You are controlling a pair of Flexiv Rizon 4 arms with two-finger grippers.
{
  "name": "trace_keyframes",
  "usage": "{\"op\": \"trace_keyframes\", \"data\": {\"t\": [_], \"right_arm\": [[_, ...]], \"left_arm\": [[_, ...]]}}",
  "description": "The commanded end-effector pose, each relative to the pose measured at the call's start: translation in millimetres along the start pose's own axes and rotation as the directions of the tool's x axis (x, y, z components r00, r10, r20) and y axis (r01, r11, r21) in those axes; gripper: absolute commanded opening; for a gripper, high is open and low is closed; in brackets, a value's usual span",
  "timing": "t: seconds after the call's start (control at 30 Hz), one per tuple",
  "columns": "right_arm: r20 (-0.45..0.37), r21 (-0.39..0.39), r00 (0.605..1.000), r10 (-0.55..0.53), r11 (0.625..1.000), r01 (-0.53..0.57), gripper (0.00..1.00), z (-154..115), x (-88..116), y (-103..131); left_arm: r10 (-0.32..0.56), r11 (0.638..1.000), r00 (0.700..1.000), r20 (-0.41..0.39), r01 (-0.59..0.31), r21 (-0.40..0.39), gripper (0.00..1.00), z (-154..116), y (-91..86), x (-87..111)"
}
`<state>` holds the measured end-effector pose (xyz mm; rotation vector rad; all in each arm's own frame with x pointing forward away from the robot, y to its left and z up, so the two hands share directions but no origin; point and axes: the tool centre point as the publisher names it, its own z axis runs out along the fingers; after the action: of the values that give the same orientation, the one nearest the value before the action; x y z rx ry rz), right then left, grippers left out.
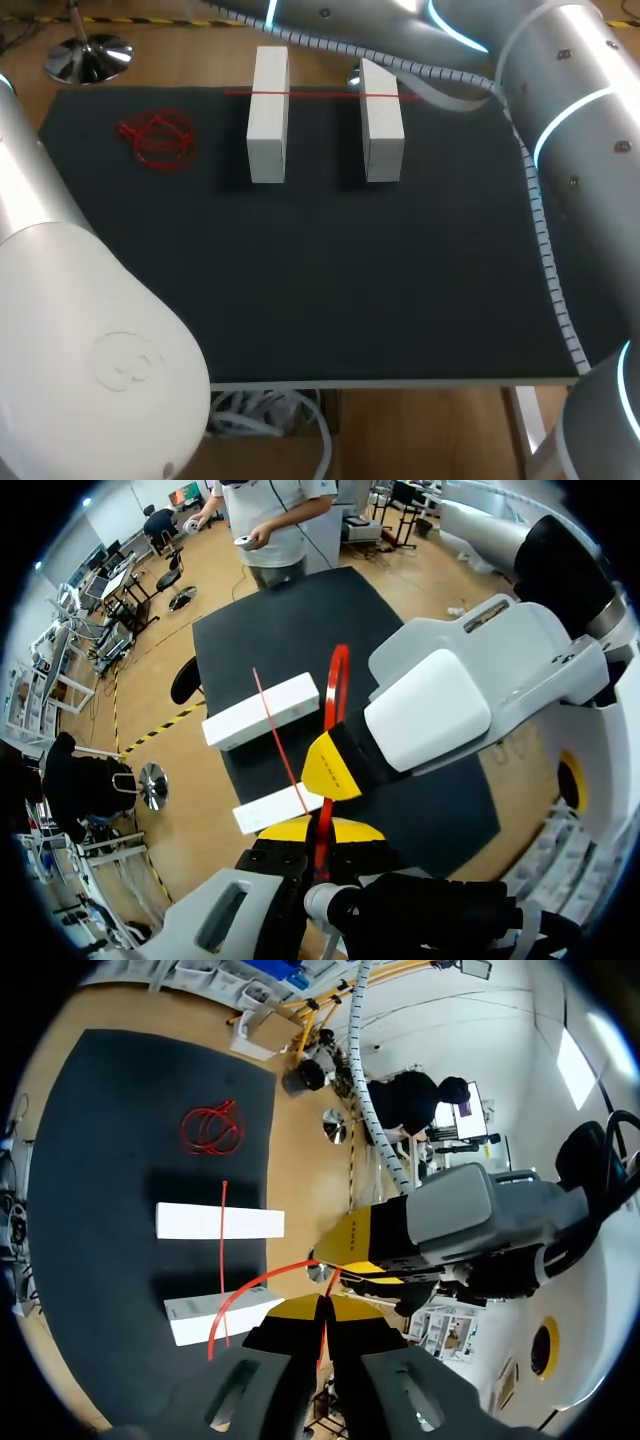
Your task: Grab the tape and strap the tape.
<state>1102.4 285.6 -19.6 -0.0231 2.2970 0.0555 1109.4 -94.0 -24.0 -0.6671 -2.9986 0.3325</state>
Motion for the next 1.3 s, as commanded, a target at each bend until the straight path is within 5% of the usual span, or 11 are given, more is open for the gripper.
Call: {"op": "trace_keyframes", "data": {"t": [0.03, 1.3], "right_arm": [[-0.009, -0.005, 1.000, 0.000, 1.000, 0.000, 0.00, -2.5, -0.8, -2.1], [-0.018, -0.025, 1.000, 0.005, 1.000, -0.006, 0.00, -14.8, 6.7, -3.6]], "left_arm": [[0.000, 1.000, 1.000, -0.002, 0.000, -0.001, 0.00, -0.7, 0.1, -0.7], [0.000, 1.000, 1.000, -0.002, 0.000, -0.001, 0.00, -0.7, 0.1, -0.7]]}}
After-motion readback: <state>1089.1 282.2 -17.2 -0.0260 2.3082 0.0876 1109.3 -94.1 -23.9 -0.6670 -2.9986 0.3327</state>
